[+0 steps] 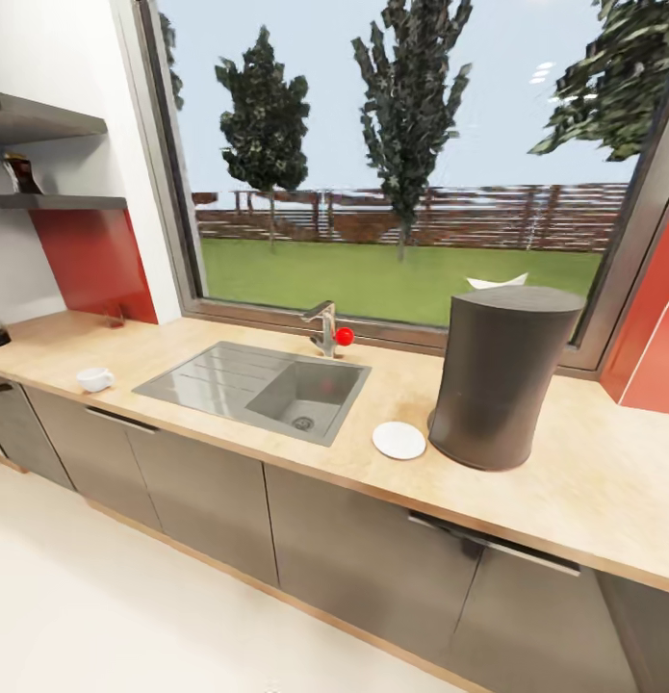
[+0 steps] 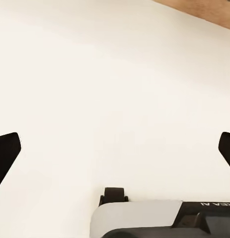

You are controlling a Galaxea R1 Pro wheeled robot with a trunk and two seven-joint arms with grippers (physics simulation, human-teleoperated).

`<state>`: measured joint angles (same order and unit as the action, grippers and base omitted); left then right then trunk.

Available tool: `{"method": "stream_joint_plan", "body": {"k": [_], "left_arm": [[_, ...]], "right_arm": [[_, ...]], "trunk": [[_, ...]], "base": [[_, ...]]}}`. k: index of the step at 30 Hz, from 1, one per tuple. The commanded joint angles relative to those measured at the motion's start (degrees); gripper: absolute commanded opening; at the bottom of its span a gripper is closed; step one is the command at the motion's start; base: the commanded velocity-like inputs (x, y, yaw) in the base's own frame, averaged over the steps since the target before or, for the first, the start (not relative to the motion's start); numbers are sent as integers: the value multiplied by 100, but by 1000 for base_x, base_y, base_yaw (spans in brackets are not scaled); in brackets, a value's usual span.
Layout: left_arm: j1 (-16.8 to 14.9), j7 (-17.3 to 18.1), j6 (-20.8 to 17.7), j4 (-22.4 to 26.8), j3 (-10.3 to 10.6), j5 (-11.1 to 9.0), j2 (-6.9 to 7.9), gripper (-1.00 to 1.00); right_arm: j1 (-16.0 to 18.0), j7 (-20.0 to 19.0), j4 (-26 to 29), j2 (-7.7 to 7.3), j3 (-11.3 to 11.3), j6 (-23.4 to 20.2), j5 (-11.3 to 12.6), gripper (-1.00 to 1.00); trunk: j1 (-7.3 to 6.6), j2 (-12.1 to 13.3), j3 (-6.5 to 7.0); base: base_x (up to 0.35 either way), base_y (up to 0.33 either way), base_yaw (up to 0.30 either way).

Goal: Set up a coffee station on the kitchen countertop: keep the coffee maker on the countertop, move the bottle of coffee from the kitchen shelf to the counter next to the coffee maker, place a paper coffee filter on top of the coffee maker, put the saucer next to the coffee maker with the coffee cup on the saucer, and place the electric kettle next to the coffee maker.

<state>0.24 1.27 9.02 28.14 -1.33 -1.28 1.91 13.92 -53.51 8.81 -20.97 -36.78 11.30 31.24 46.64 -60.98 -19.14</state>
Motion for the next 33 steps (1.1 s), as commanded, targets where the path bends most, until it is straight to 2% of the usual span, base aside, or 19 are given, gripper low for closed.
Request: {"method": "stream_joint_plan", "body": {"k": [1, 24, 33], "left_arm": [[3, 13, 7, 8, -14, -13, -2, 100], [3, 13, 11, 8, -16, -13, 3, 100], [3, 18, 12, 8, -24, -21, 4, 100]], "right_arm": [[5, -3, -2, -3, -48, 39, 31, 100], [5, -2, -2, -4, -49, 39, 31, 100], [5, -2, -2, -4, -49, 39, 31, 100]], "trunk": [[0, -4, -5], [0, -4, -5], [0, -4, -5]], "base": [[0, 0, 252], [0, 0, 268], [150, 131, 132]]}}
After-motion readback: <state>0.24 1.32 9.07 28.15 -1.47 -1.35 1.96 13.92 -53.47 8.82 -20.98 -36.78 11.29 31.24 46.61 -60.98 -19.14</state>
